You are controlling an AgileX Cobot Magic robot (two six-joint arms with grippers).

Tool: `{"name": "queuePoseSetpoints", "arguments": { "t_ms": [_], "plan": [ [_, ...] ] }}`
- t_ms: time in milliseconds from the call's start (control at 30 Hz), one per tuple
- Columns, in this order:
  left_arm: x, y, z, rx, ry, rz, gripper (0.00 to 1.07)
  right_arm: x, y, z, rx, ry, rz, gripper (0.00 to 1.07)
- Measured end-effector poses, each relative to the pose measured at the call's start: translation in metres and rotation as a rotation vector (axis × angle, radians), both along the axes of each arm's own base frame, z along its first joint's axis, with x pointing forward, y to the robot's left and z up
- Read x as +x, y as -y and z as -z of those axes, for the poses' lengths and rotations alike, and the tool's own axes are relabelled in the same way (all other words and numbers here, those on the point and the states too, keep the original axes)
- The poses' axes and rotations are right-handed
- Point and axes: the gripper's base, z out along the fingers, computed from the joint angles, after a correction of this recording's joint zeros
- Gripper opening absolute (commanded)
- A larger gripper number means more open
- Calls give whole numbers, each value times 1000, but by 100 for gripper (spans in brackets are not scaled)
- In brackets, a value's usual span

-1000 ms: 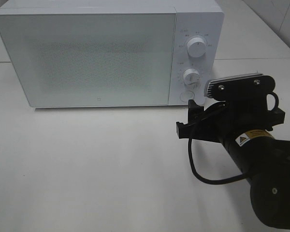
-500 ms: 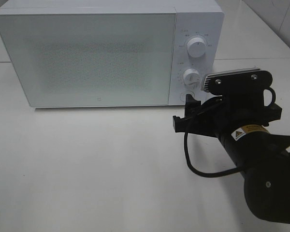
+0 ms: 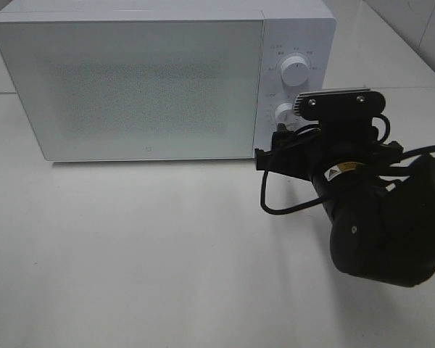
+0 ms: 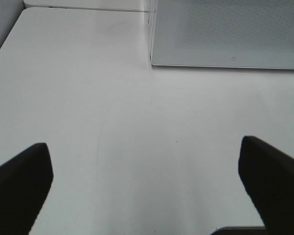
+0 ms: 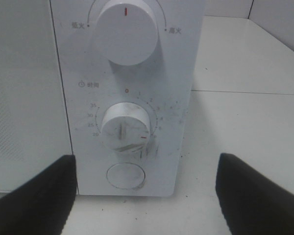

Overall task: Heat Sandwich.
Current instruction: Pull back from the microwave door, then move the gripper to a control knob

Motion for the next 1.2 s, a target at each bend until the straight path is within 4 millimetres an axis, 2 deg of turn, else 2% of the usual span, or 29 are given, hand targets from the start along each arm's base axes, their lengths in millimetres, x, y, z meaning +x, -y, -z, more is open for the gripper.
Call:
{"name": "queuePoseSetpoints", "arguments": {
  "t_ms": [600,833,1200],
  "plan": [
    [0,0,0,0,0,0,98,49,-8,12,50,27,8,75],
    [0,0,0,0,1,0,98,54,-12,24,52,0,0,75],
    [0,0,0,1,1,-1,98,57,-12,23,54,12,4,75]
  ]
}}
